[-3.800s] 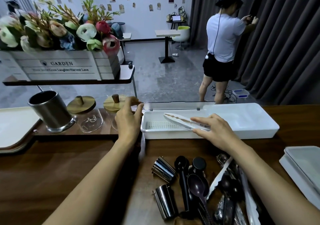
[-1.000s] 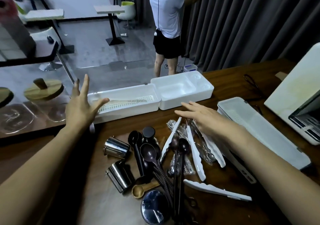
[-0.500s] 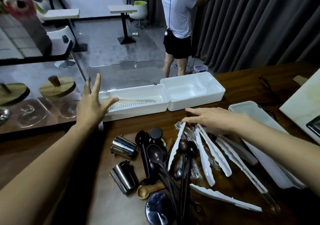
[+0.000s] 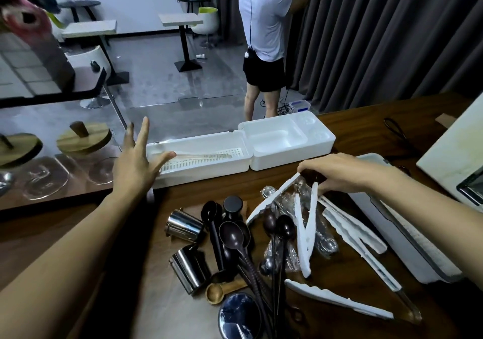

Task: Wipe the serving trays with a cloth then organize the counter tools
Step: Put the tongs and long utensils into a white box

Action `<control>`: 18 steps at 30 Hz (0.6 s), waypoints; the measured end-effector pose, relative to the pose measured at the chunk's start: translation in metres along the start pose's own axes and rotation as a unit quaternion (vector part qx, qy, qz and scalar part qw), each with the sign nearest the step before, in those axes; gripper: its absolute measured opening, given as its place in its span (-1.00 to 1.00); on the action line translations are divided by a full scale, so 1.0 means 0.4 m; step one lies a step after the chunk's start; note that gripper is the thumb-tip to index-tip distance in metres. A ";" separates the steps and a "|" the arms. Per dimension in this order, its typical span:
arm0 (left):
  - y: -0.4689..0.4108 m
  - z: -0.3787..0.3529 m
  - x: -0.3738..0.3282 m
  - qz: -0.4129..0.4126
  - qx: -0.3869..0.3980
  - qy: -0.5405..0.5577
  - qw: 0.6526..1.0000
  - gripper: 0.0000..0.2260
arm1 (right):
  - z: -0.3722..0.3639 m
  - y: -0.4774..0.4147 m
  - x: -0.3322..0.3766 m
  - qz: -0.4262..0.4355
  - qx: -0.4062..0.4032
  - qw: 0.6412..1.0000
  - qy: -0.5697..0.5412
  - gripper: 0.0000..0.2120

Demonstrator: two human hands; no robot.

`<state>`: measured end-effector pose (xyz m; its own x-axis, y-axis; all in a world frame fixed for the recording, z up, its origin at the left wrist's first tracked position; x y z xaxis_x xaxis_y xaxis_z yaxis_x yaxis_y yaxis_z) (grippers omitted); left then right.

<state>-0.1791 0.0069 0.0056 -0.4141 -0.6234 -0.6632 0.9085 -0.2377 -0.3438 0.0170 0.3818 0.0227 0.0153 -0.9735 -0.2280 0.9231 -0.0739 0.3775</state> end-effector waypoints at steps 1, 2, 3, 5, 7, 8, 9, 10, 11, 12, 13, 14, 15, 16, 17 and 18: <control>0.000 0.000 0.000 0.000 0.001 0.000 1.000 -0.13 | 0.002 0.006 -0.012 -0.010 0.006 1.000 -0.006 -0.40; 0.000 -0.001 0.001 0.001 0.002 0.000 1.000 -0.14 | 0.008 0.015 -0.024 -0.018 0.009 1.000 -0.015 -0.39; 0.000 -0.001 0.002 0.002 0.002 -0.001 1.000 -0.14 | 0.014 0.026 -0.036 -0.026 0.009 0.999 -0.030 -0.40; 0.002 -0.002 0.001 0.000 0.001 -0.004 1.000 -0.14 | 0.023 0.047 -0.064 -0.031 -0.005 0.996 -0.078 -0.49; 0.003 -0.004 0.000 -0.001 0.000 -0.005 1.000 -0.14 | 0.029 0.065 -0.083 -0.029 -0.016 0.993 -0.116 -0.56; 0.003 -0.005 0.000 0.000 0.000 -0.006 1.000 -0.14 | 0.029 0.072 -0.088 -0.027 -0.017 0.991 -0.130 -0.57; 0.002 -0.005 -0.001 0.002 0.000 -0.007 1.000 -0.15 | 0.026 0.076 -0.090 -0.026 -0.016 0.990 -0.140 -0.54; 0.000 -0.005 -0.001 0.002 0.000 -0.009 1.000 -0.15 | 0.025 0.081 -0.087 -0.022 -0.015 0.989 -0.143 -0.49; -0.001 -0.005 -0.002 0.001 0.001 -0.011 1.000 -0.15 | 0.025 0.085 -0.083 -0.017 -0.012 0.990 -0.137 -0.41; -0.001 -0.004 -0.003 0.000 0.000 -0.013 1.000 -0.15 | 0.027 0.089 -0.077 -0.013 -0.008 0.991 -0.132 -0.36; -0.002 -0.003 -0.002 0.000 0.000 -0.015 1.000 -0.15 | 0.029 0.091 -0.074 -0.011 -0.006 0.992 -0.128 -0.35; -0.002 -0.003 -0.002 0.000 0.000 -0.017 1.000 -0.15 | 0.031 0.093 -0.071 -0.008 -0.006 0.992 -0.126 -0.35; -0.002 -0.003 -0.001 0.001 0.000 -0.017 1.000 -0.15 | 0.034 0.095 -0.070 -0.008 -0.007 0.992 -0.123 -0.36; -0.001 -0.003 -0.001 0.002 0.001 -0.017 1.000 -0.15 | 0.037 0.100 -0.067 -0.008 -0.012 0.993 -0.118 -0.37; -0.001 -0.003 0.000 0.003 0.002 -0.017 1.000 -0.15 | 0.041 0.104 -0.062 -0.007 -0.018 0.994 -0.111 -0.38; -0.001 -0.003 0.000 0.003 0.002 -0.018 1.000 -0.16 | 0.041 0.109 -0.054 -0.005 -0.021 0.994 -0.110 -0.39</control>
<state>-0.1797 0.0080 0.0050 -0.4061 -0.6513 -0.6410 0.9113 -0.2363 -0.3372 0.0506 0.3961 0.0589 -0.0738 -0.9969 -0.0281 0.9379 -0.0790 0.3379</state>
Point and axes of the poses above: each hand's wrist, its own y-axis away from the middle knuckle, its own z-axis out of the back of the hand, x = y × z, the point moved 5 cm from there along -y, towards the middle knuckle, and after that the axes turned 14 degrees about y, right-handed, at the moved point
